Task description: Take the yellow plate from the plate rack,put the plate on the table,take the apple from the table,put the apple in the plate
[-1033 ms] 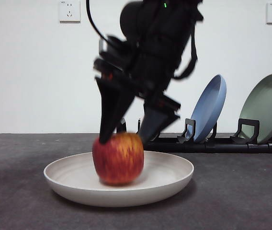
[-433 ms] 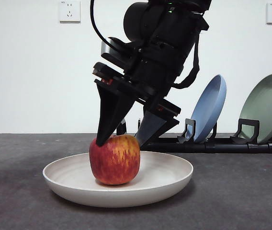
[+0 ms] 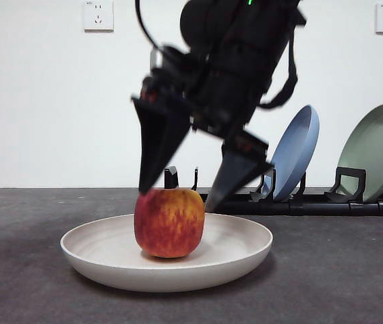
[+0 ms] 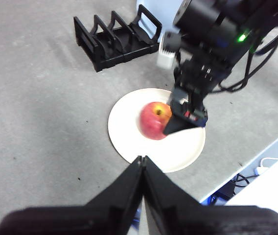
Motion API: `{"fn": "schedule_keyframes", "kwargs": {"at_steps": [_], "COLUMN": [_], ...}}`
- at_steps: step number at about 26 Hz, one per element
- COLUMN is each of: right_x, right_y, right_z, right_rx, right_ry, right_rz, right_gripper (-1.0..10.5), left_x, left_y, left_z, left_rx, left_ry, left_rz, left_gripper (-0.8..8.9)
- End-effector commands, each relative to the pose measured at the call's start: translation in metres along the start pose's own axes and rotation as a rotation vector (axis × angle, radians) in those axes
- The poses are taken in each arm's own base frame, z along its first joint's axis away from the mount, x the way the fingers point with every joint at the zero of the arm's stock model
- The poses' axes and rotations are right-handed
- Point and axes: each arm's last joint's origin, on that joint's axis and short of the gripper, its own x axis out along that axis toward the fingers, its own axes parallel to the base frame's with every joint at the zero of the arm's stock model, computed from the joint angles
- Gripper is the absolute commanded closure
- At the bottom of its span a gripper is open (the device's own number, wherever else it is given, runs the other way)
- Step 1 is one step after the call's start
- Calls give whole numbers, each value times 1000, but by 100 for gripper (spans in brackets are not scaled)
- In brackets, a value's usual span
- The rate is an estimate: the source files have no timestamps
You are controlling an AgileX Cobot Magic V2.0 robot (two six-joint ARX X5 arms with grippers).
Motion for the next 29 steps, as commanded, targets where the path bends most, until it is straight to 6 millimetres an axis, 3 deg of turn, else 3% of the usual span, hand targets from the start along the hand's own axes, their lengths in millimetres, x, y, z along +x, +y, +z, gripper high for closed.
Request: {"fn": "schedule_keyframes", "kwargs": {"at_steps": [1, 5, 10, 17, 19, 24, 29], "right_x": [-21, -54, -100, -155, -166, -187, -195], "right_y": [7, 16, 30, 45, 48, 53, 53], "right_z": [0, -6, -30, -83, -93, -109, -115], "right_rx": [0, 27, 50, 84, 81, 75, 96], "right_ry": [-65, -109, -81, 51, 51, -11, -40], "right_rz": [-10, -5, 10, 27, 27, 14, -51], "right_gripper": [350, 349, 368, 876, 969, 961, 958], "left_x": [1, 1, 1, 1, 1, 1, 1], "left_y": [0, 0, 0, 0, 0, 0, 0], "left_z": [-1, -1, -1, -1, -1, -1, -1], "left_rx": [10, 17, 26, 55, 58, 60, 80], "left_ry": [2, 2, 5, 5, 5, 4, 4], "left_rz": [-7, -7, -14, -14, -14, -14, -13], "left_gripper": [820, 820, 820, 821, 820, 820, 819]}}
